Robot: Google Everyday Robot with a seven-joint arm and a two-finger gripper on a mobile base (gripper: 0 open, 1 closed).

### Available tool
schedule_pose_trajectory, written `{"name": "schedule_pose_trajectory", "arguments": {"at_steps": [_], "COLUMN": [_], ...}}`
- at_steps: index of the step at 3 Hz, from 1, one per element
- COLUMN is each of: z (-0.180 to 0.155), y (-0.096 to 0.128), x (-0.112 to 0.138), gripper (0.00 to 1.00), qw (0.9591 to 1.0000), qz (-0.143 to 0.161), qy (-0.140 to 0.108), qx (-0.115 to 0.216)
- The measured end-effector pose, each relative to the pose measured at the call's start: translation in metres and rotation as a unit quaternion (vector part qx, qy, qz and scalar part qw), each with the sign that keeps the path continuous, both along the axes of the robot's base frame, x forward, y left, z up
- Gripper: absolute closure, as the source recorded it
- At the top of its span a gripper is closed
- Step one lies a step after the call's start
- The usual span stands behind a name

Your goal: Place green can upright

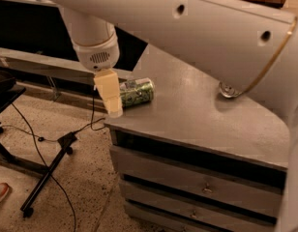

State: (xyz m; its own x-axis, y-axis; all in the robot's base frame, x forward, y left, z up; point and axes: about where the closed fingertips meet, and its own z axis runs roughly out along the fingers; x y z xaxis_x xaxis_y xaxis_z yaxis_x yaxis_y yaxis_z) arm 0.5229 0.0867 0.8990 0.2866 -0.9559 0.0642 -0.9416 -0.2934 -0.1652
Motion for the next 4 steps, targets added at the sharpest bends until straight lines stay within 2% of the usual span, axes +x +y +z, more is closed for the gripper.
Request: {"name": "schedule_pose_trajectory", "arguments": {"at_steps": [2, 4], "z": [-0.018, -0.046], "y": [-0.026, -0.042], "x": [0.031, 0.050], "gripper": [0.00, 0.00], "qw": [0.9985, 0.9963], "qz": [-0.051, -0.083], "qy": [0.000, 0.016], "qx": [0.019, 0.016]}}
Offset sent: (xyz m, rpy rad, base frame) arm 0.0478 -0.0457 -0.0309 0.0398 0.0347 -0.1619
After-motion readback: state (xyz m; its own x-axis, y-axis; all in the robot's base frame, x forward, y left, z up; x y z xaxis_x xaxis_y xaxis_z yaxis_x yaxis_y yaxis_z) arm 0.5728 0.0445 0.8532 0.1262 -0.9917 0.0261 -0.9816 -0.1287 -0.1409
